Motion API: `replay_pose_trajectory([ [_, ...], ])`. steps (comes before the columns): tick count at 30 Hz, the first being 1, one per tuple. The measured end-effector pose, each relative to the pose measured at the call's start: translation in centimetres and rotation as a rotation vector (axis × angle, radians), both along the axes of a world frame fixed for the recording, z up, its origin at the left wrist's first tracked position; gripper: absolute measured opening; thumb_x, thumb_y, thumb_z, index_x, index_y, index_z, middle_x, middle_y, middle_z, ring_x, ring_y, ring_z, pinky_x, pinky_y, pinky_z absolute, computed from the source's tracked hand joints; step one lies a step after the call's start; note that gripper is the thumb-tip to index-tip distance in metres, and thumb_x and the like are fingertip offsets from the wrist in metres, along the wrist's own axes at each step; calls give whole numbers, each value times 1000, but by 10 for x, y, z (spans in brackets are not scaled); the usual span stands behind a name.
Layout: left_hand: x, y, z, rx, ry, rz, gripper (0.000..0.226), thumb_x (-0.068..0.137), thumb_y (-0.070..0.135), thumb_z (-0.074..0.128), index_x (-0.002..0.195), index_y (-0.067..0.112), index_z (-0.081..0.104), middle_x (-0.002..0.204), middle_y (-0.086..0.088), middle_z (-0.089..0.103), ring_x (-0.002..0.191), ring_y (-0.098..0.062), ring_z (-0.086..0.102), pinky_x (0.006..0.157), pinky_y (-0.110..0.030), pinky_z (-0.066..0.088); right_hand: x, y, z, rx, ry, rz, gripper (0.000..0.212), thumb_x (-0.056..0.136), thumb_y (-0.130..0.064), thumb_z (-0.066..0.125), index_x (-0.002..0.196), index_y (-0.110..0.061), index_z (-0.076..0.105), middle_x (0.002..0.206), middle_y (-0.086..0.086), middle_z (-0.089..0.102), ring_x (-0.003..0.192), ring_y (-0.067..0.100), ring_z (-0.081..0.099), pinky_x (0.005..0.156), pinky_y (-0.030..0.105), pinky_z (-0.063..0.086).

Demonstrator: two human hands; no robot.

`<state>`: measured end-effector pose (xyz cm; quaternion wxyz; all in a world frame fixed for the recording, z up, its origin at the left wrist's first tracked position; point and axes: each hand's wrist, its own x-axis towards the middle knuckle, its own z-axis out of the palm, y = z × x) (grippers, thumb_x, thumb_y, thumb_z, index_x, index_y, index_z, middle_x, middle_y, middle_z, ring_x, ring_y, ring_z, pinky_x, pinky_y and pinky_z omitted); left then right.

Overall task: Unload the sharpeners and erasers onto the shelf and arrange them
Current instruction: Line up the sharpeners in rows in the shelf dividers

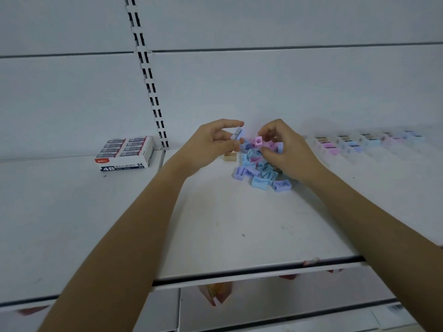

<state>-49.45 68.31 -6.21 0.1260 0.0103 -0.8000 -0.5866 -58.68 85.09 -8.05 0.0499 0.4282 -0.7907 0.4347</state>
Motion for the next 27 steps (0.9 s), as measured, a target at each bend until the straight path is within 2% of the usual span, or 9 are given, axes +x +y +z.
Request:
replay_pose_trajectory([
  [2,0,-1,1,6,-9,4,38,84,-2,61,113,22,57,83,5,70,77,-3,67,78,-16,52,0,0,0,-13,13,6,33,84,1,57,114,-12,54,98,-3,53,85,-1,51,74,-2,35],
  [4,1,-1,2,13,-11,5,36,82,-3,63,111,18,57,80,6,71,75,-3,67,70,-12,50,-1,0,0,-14,64,8,35,83,2,56,115,-11,58,97,-2,51,83,-8,49,75,0,34],
  [10,1,0,1,-28,-19,34,29,75,5,73,89,19,52,86,-4,69,81,-22,67,81,-29,51,0,-1,-1,-12,62,8,25,85,1,57,106,-10,63,93,-6,56,80,0,53,72,1,37],
  [14,-1,2,0,-34,-6,25,32,75,4,73,83,19,46,86,-3,67,76,-20,66,73,-23,51,3,2,0,-41,-20,32,19,84,1,57,98,-12,60,85,-19,57,76,-10,54,69,3,39],
  [17,-2,4,2,-36,18,43,30,76,2,71,85,19,47,89,-3,64,72,-13,64,70,-19,51,5,2,-1,-73,-67,33,19,84,0,59,94,-16,56,84,-18,57,73,-7,53,66,4,39],
  [20,-1,6,4,-60,69,79,31,80,-3,65,95,21,53,96,-2,59,72,-5,63,70,-12,50,5,2,0,-120,-107,26,17,84,-5,62,92,-18,55,82,-15,57,71,-4,53,64,6,39],
  [24,-9,15,8,-140,72,130,36,84,-7,56,107,20,56,93,4,59,94,-20,63,83,-23,51,-5,17,10,-79,-59,40,17,82,-6,64,94,-16,56,88,-3,60,79,10,57,69,9,41],
  [26,-18,25,14,-233,88,153,33,84,-3,58,106,21,57,94,2,59,92,-23,62,80,-19,50,-18,34,16,-22,30,46,16,82,-5,64,94,-14,57,92,-1,58,78,13,55,70,9,40],
  [27,-25,32,18,-292,107,159,29,84,1,61,105,21,58,94,0,60,87,-18,61,76,-14,48,-27,44,18,-10,72,41,15,82,-4,64,94,-11,58,93,0,56,76,12,54,71,9,40],
])
